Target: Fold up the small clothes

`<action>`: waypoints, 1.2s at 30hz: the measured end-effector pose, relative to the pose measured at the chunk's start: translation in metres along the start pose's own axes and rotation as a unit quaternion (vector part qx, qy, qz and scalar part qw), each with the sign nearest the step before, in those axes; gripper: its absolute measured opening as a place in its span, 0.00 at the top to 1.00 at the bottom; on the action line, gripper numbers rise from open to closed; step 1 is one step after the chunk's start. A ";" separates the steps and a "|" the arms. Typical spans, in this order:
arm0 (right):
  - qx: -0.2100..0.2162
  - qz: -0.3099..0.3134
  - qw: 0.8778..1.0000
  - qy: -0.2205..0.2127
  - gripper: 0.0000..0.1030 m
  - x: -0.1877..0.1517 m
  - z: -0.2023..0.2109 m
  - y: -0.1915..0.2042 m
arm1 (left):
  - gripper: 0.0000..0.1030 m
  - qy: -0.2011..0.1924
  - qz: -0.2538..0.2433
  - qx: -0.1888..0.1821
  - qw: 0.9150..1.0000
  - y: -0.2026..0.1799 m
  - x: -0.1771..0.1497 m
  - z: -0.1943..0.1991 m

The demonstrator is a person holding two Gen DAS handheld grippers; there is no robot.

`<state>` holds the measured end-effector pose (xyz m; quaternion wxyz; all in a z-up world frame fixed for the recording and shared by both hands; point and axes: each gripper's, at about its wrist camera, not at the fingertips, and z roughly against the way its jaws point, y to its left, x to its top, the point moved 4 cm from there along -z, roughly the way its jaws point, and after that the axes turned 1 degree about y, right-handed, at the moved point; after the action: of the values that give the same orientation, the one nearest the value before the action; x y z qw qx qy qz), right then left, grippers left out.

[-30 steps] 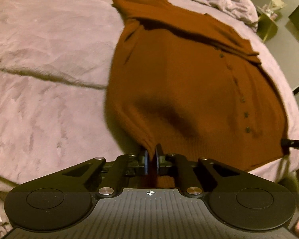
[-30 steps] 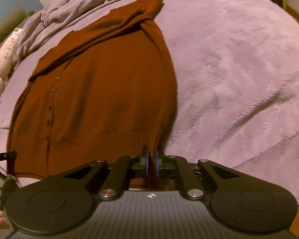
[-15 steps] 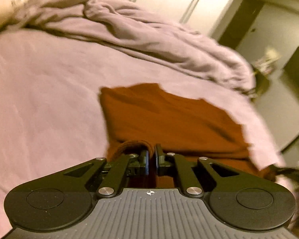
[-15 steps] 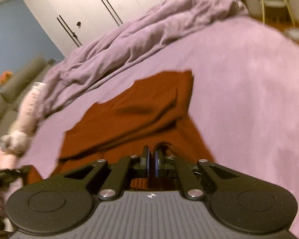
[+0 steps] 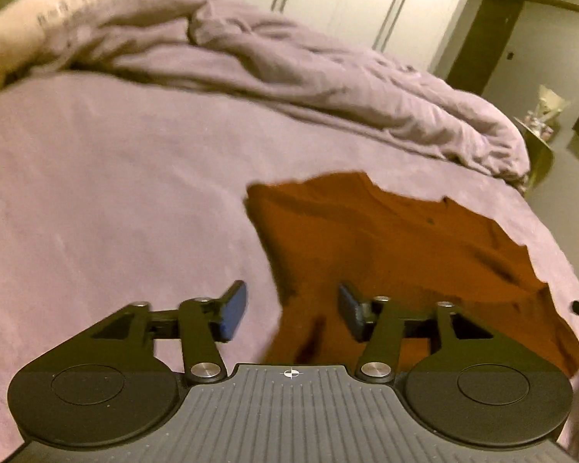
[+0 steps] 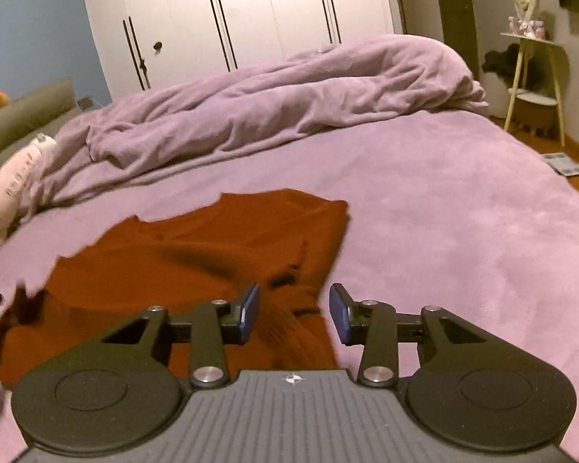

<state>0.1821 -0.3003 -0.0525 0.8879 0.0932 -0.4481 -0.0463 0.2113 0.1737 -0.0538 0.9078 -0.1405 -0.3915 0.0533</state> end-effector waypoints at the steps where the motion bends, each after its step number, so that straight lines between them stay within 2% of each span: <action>1: 0.001 0.007 1.000 0.011 0.62 -0.004 -0.003 0.000 | 0.35 0.008 -0.009 0.002 1.000 -0.002 -0.003 -0.004; 4: 0.003 0.027 0.999 0.034 0.62 -0.013 -0.016 0.003 | 0.35 0.031 -0.038 -0.013 0.999 -0.015 -0.012 -0.018; 11: 0.016 0.081 0.995 0.047 0.59 -0.011 -0.037 0.025 | 0.35 0.058 -0.031 -0.020 0.998 -0.023 -0.013 -0.046; 14: 0.017 0.106 0.993 0.054 0.59 -0.010 -0.045 0.032 | 0.41 0.065 -0.041 -0.023 0.997 -0.025 -0.010 -0.052; 15: 0.015 0.118 0.991 0.054 0.65 -0.010 -0.046 0.035 | 0.52 0.062 -0.047 -0.018 0.997 -0.026 -0.008 -0.053; 16: 0.014 0.131 0.990 0.056 0.83 -0.011 -0.047 0.038 | 0.62 0.059 -0.054 -0.016 0.997 -0.027 -0.007 -0.052; 17: 0.009 0.145 0.988 0.060 0.94 -0.013 -0.048 0.042 | 0.65 0.055 -0.061 -0.007 0.997 -0.028 -0.007 -0.051; 18: 0.004 0.155 0.986 0.067 0.94 -0.015 -0.048 0.045 | 0.74 0.052 -0.065 -0.002 0.997 -0.028 -0.007 -0.050; 19: 0.002 0.161 0.985 0.068 0.95 -0.017 -0.047 0.047 | 0.78 0.049 -0.067 0.002 0.997 -0.028 -0.006 -0.048; 23: -0.006 0.189 0.981 0.041 0.95 -0.017 -0.030 0.059 | 0.86 0.023 -0.067 0.008 0.997 -0.031 -0.004 -0.027; 24: -0.006 0.190 0.981 0.031 0.95 -0.013 -0.024 0.061 | 0.91 0.012 -0.071 0.006 0.997 -0.033 -0.001 -0.018; 30: -0.024 0.188 0.981 -0.047 0.95 0.030 0.005 0.074 | 0.92 -0.061 -0.086 -0.032 0.994 -0.055 0.042 0.022; 33: -0.050 0.188 0.978 -0.078 0.95 0.053 -0.001 0.081 | 0.91 -0.091 -0.095 -0.019 0.991 -0.061 0.068 0.016; 36: -0.067 0.173 0.979 -0.086 0.95 0.070 -0.025 0.081 | 0.91 -0.085 -0.067 -0.003 0.994 -0.054 0.082 -0.009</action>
<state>0.2435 -0.2292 0.0052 0.8451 -0.0496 -0.5277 0.0698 0.2741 0.1376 0.0133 0.8724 -0.1122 -0.4757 0.0032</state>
